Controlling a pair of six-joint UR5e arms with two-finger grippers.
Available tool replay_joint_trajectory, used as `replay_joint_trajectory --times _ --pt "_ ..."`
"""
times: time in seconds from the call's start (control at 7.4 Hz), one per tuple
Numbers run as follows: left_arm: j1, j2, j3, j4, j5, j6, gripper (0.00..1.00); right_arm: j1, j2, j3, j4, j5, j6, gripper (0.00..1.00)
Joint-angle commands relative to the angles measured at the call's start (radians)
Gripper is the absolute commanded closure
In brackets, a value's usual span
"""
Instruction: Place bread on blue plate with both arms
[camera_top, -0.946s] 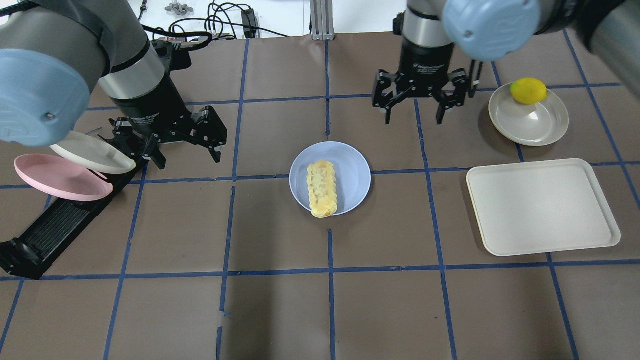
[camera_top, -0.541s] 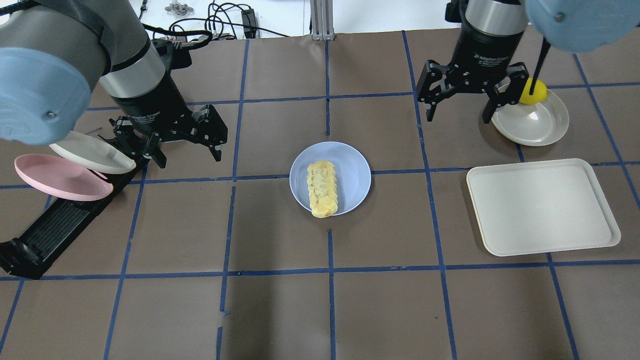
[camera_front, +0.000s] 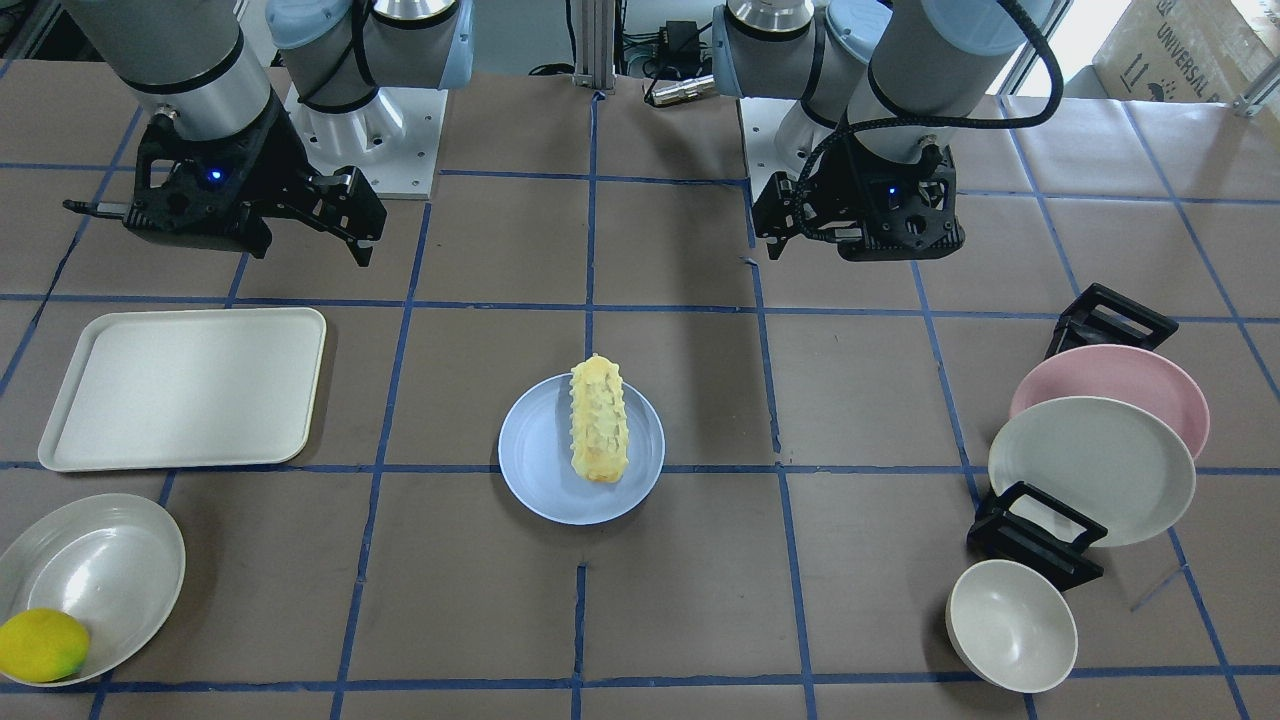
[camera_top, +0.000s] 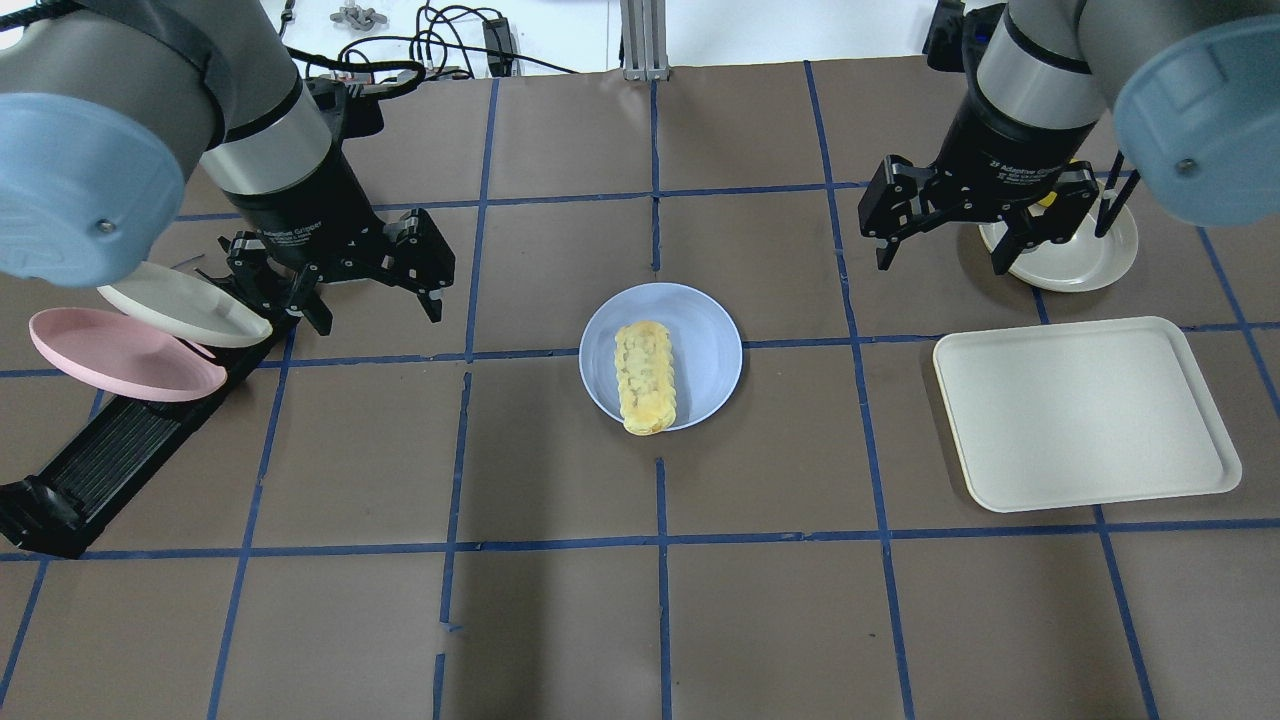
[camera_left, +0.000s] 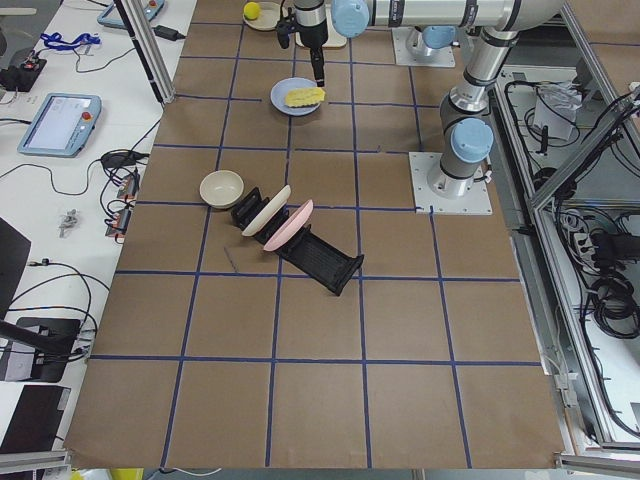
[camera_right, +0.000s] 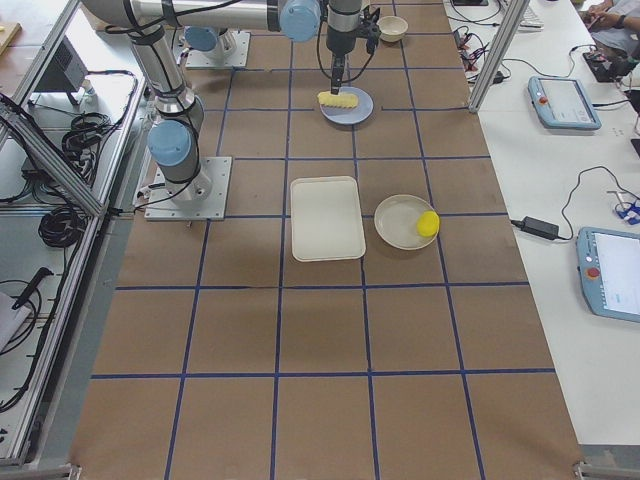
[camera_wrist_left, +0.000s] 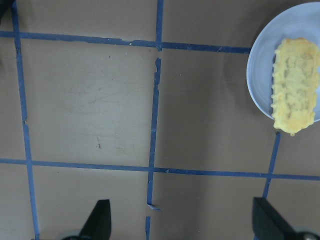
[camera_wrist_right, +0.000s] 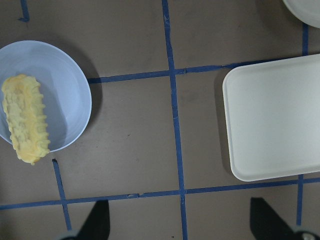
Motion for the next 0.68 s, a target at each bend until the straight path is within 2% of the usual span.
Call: replay_joint_trajectory --times 0.0,0.54 --pt "0.0 0.002 0.003 0.0 0.004 -0.002 0.0 0.006 0.002 0.004 0.007 0.005 -0.003 0.0" --pt "-0.017 0.002 0.02 0.015 0.0 0.008 0.0 0.008 0.004 0.004 0.007 0.007 -0.005 0.0"
